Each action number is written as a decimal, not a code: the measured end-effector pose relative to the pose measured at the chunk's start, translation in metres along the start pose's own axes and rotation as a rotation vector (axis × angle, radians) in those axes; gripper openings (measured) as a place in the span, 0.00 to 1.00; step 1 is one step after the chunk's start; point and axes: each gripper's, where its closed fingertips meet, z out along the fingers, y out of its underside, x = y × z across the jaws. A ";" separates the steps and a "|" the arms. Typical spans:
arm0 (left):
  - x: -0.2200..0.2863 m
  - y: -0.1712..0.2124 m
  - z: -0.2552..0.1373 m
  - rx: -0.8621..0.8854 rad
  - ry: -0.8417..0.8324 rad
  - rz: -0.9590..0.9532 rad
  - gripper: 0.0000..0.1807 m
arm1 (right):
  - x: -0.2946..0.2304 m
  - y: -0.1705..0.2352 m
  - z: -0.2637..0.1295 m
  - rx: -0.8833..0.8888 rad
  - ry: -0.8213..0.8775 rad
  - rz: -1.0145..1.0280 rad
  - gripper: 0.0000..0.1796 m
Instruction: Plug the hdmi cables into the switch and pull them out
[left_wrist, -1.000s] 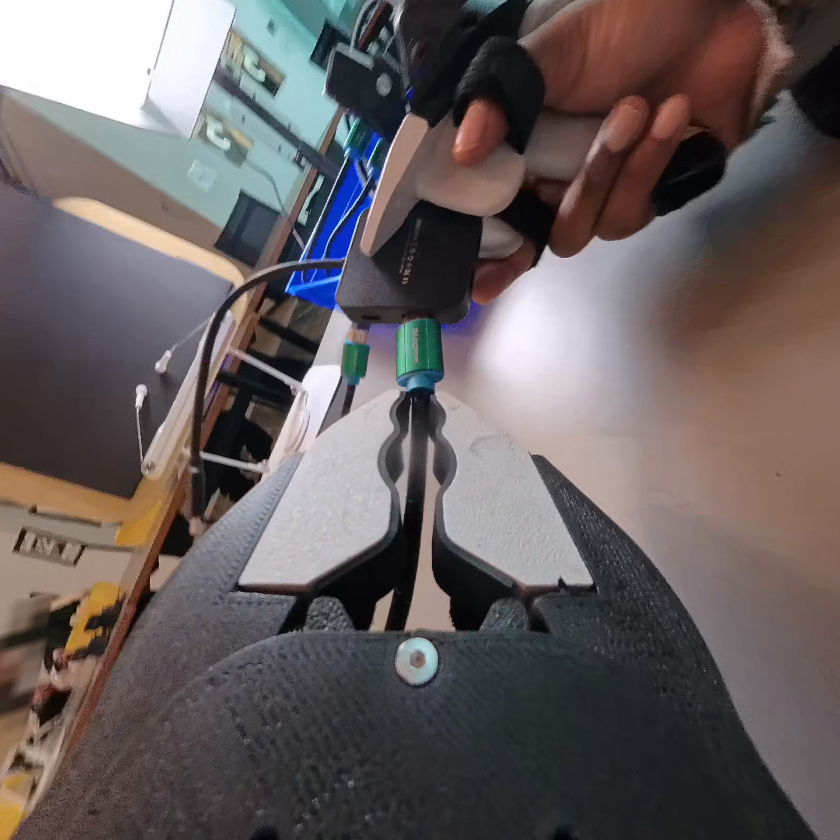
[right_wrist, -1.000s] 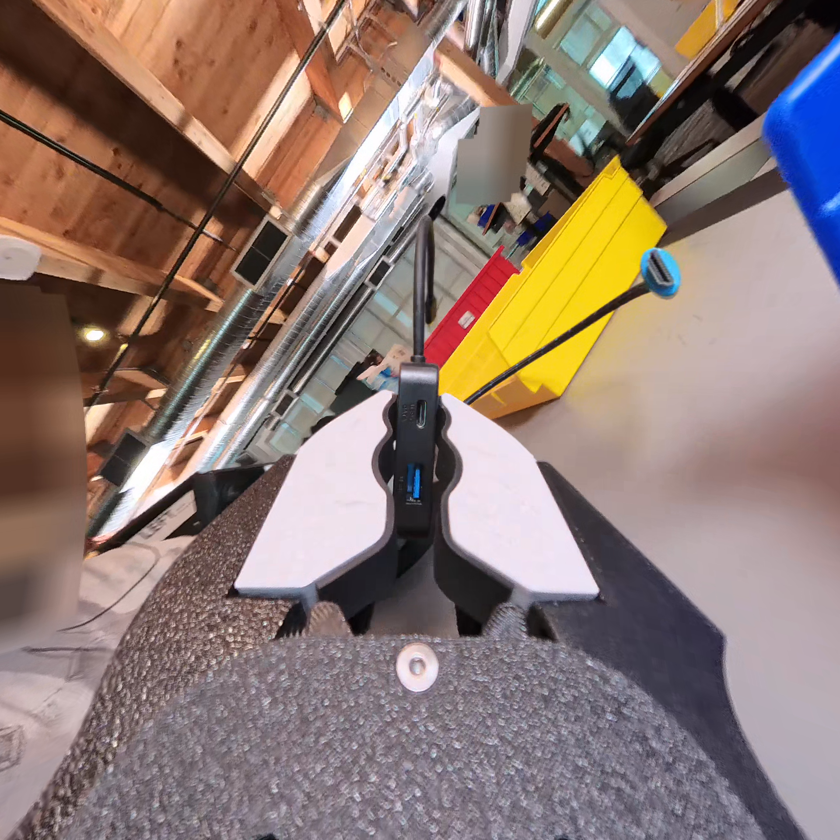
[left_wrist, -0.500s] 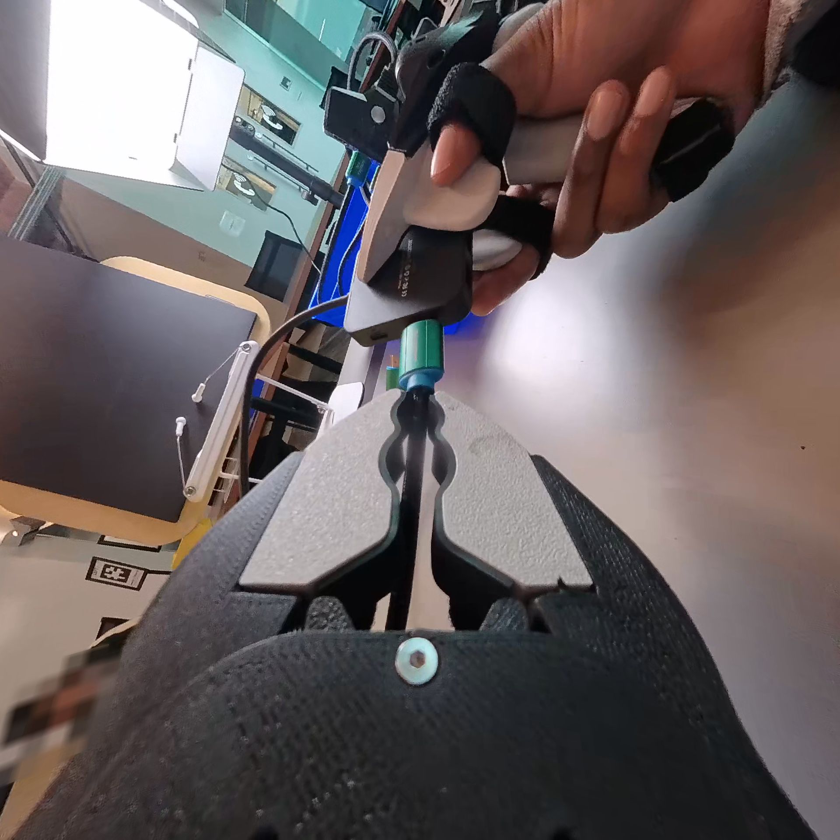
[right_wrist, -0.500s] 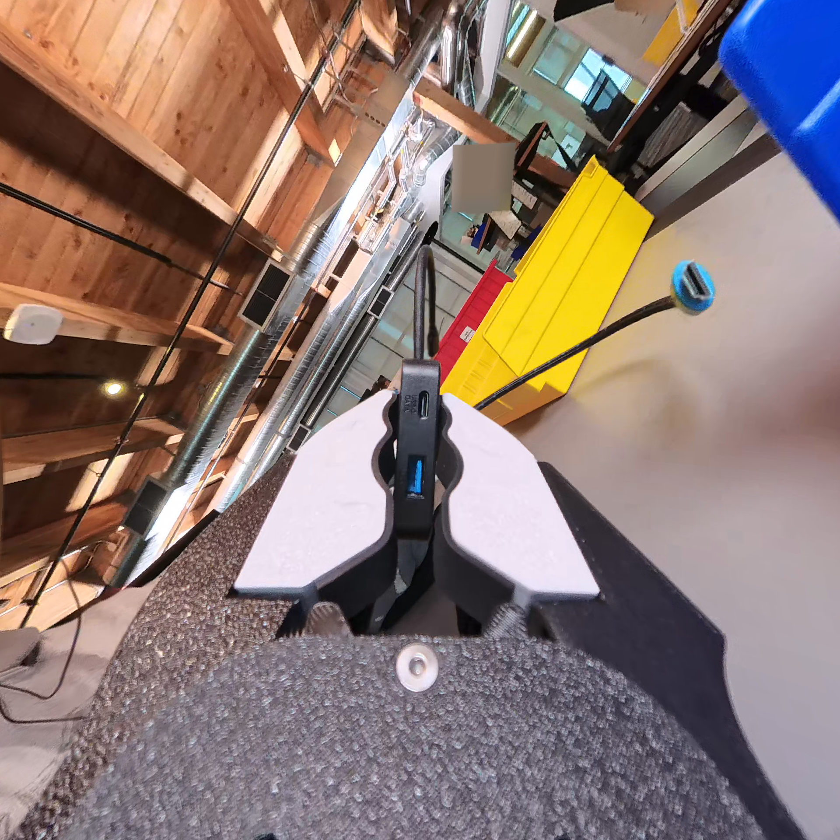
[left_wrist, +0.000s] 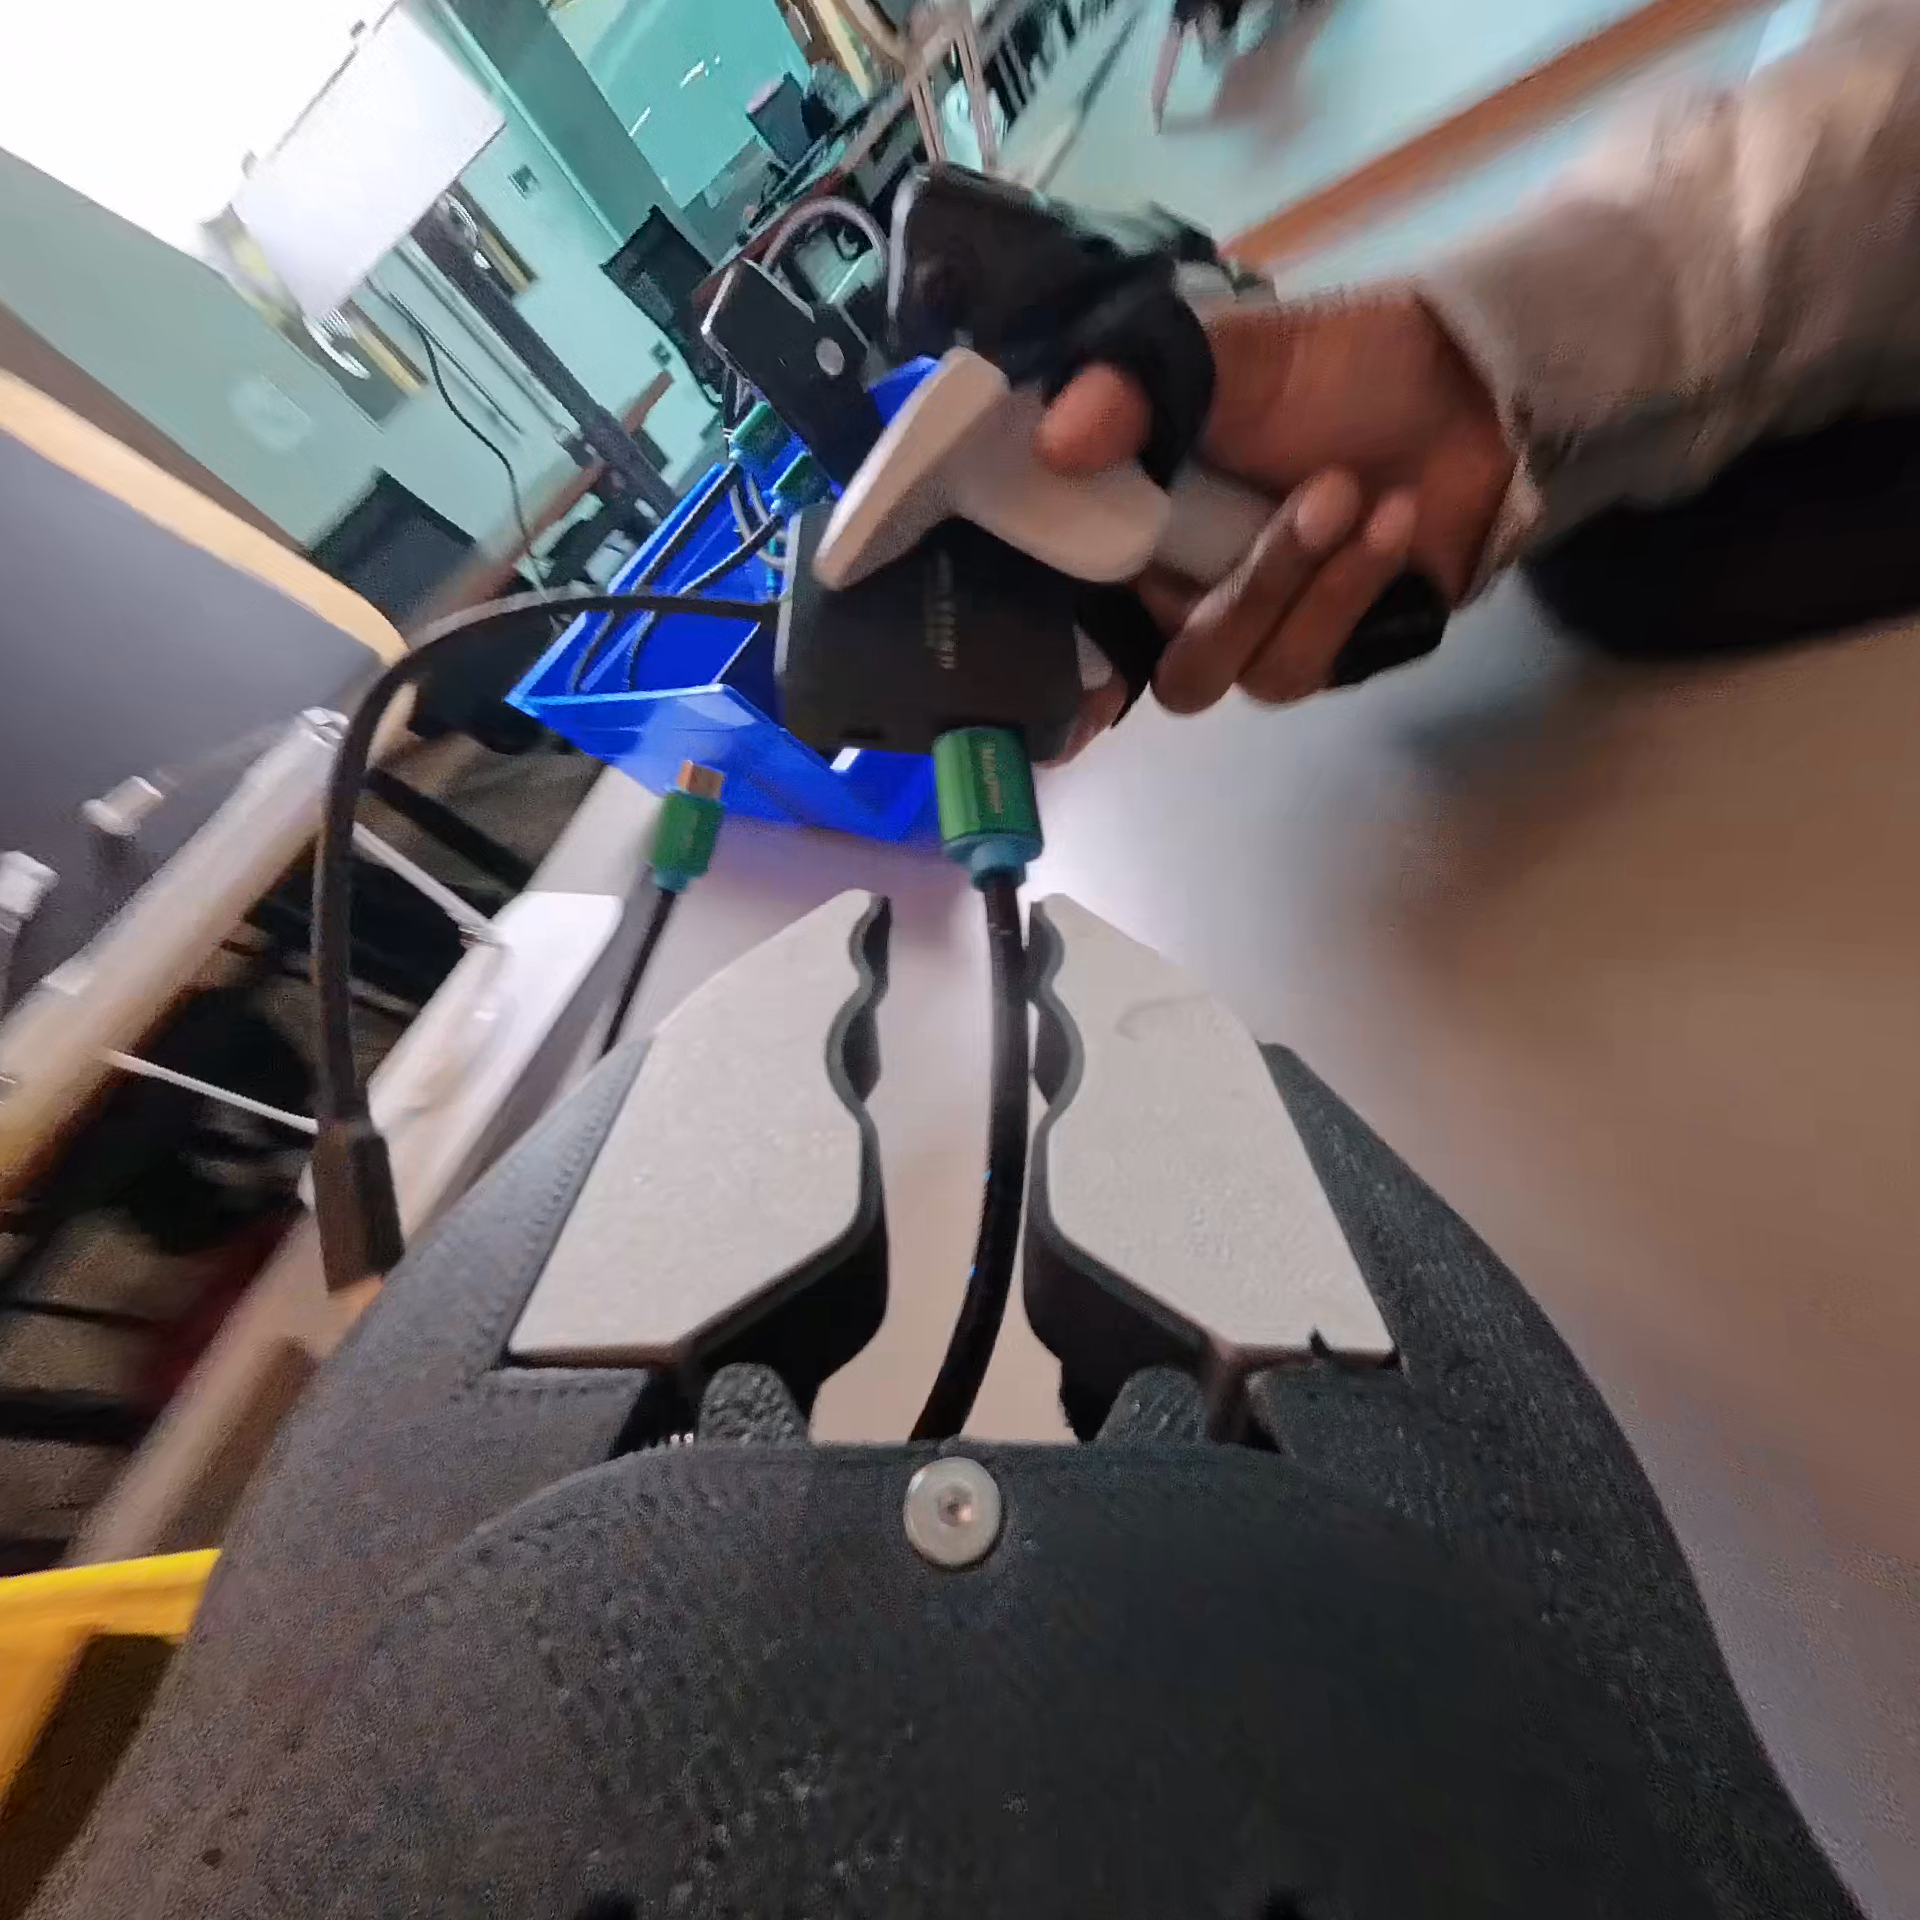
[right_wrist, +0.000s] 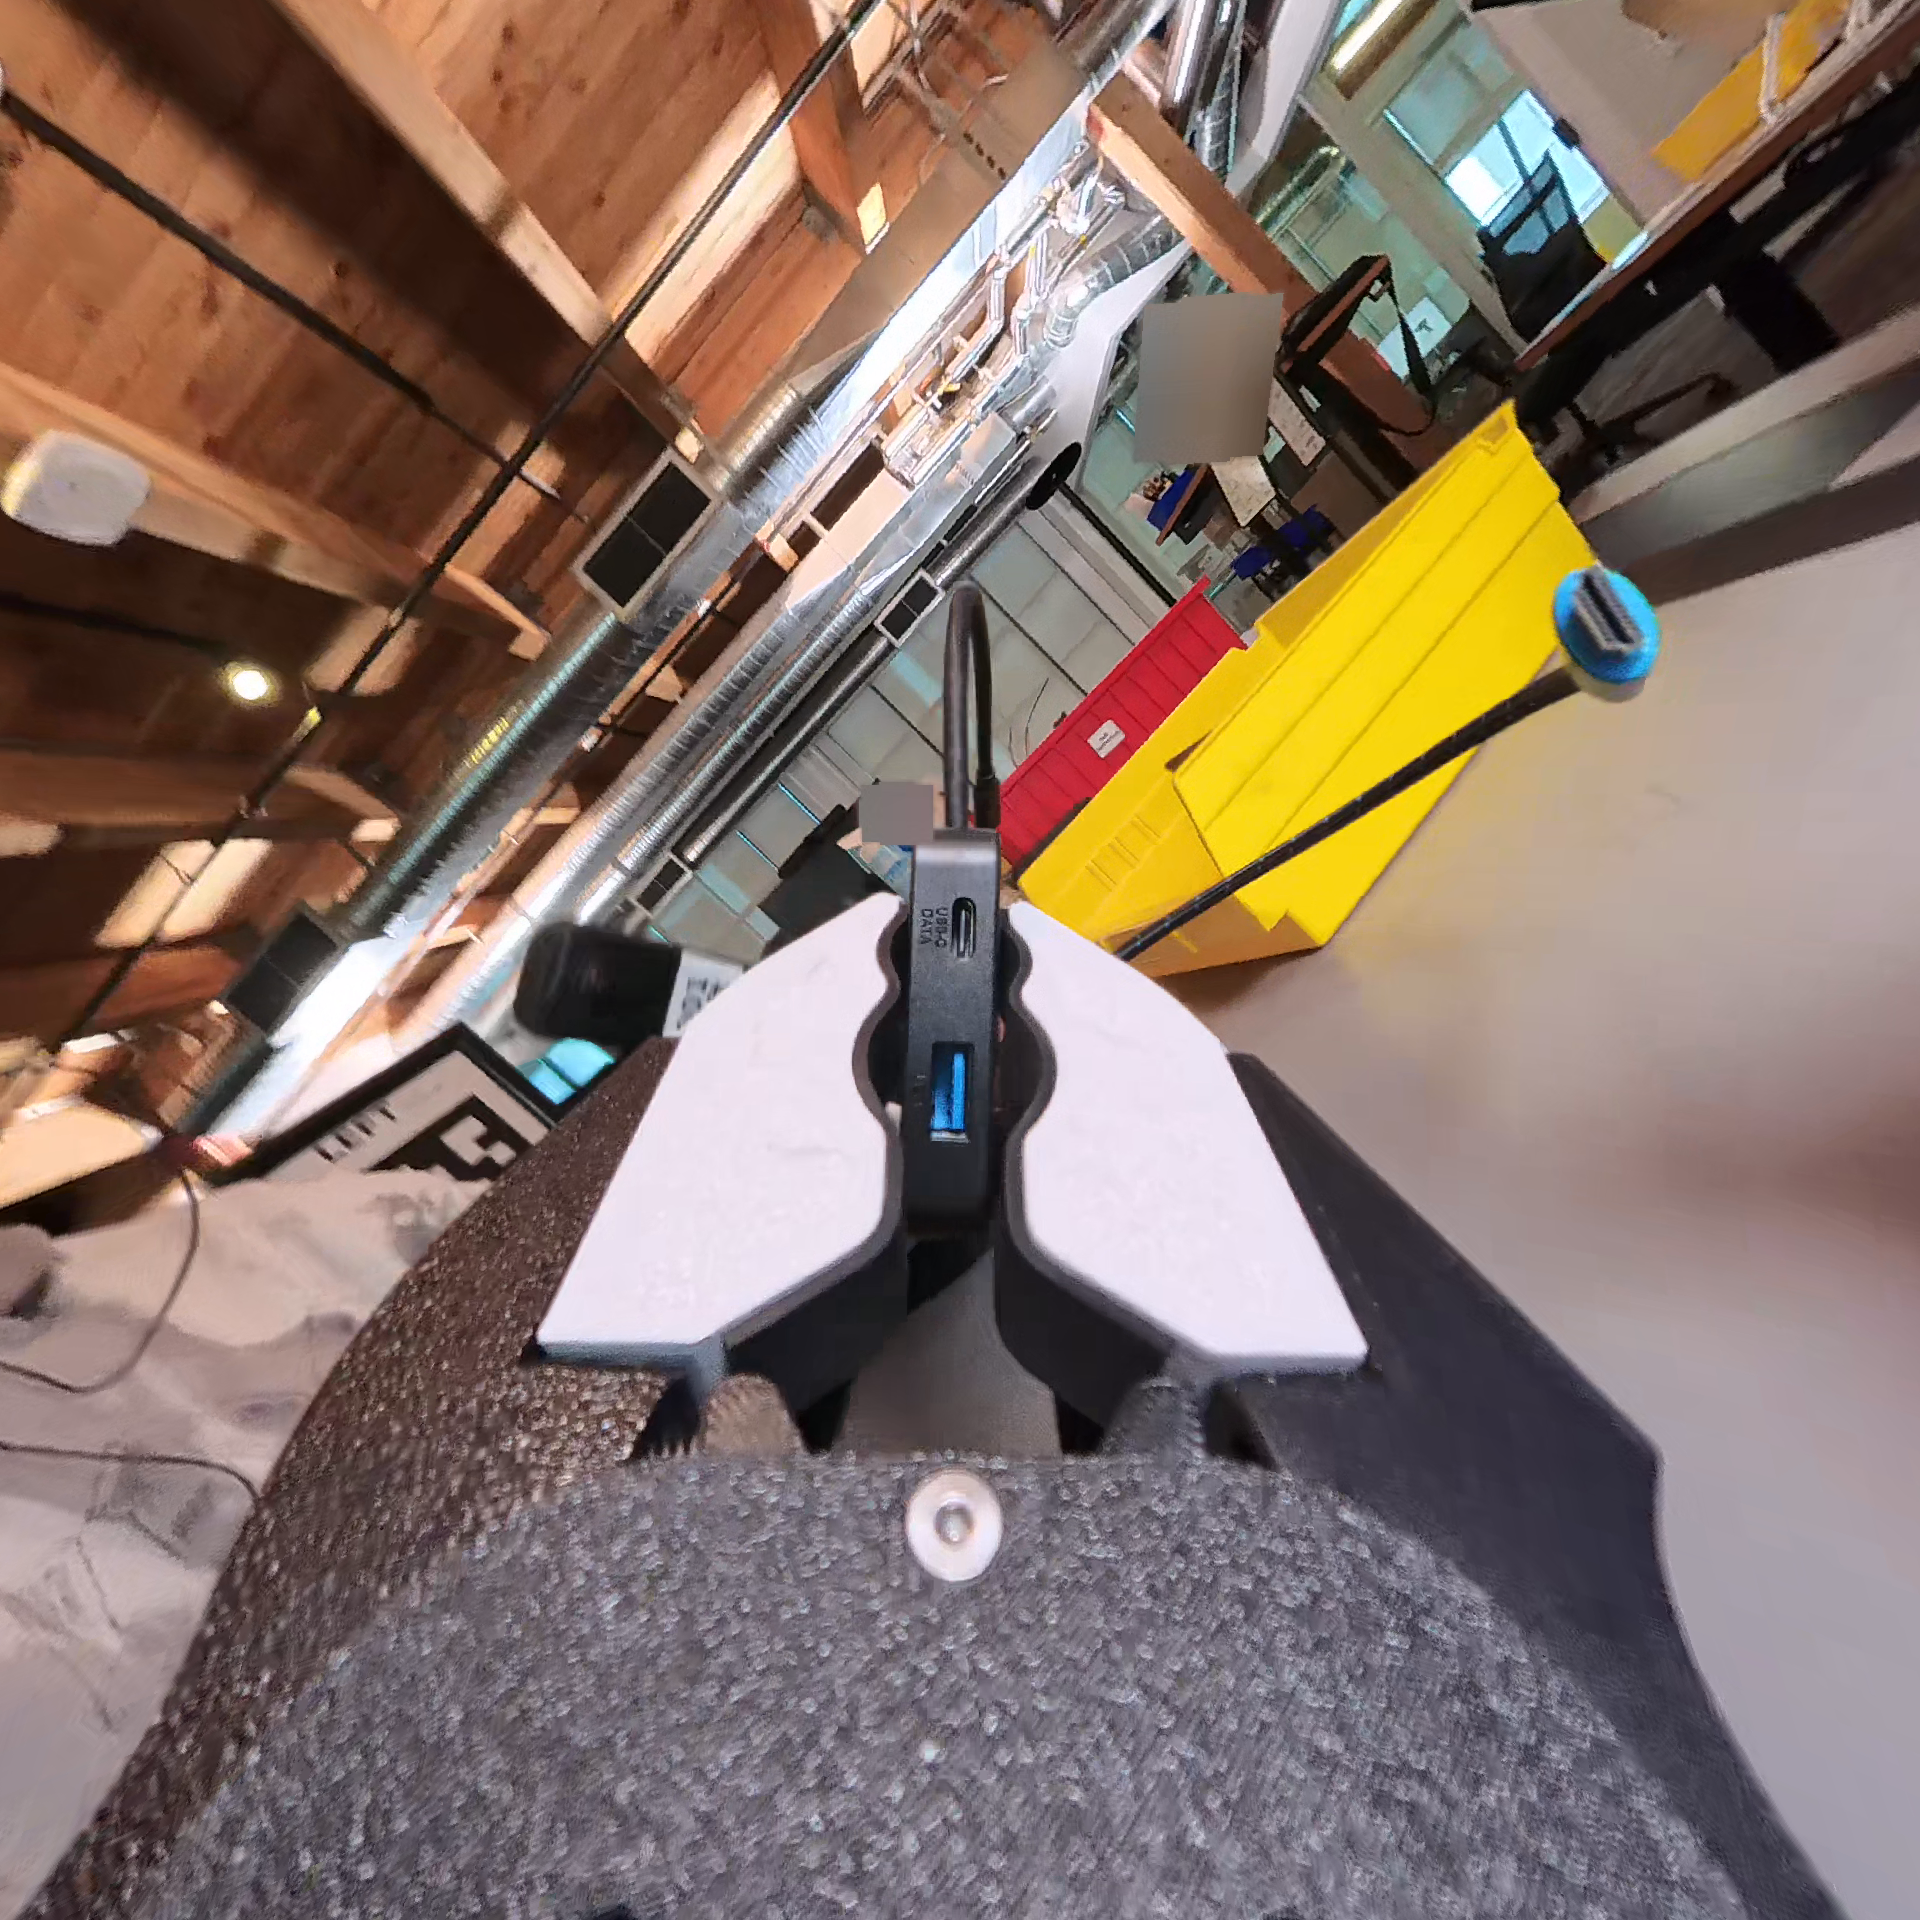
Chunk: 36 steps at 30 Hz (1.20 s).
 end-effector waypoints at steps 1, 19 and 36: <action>-0.005 -0.004 -0.003 0.037 0.028 -0.117 0.18 | -0.002 -0.003 -0.002 -0.009 0.003 -0.058 0.07; -0.059 0.035 -0.016 0.114 0.022 -0.676 0.16 | -0.070 -0.126 -0.045 -0.138 0.419 -0.954 0.07; -0.052 0.049 -0.008 0.041 -0.004 -0.602 0.12 | -0.011 -0.275 -0.039 -0.456 0.705 -1.167 0.08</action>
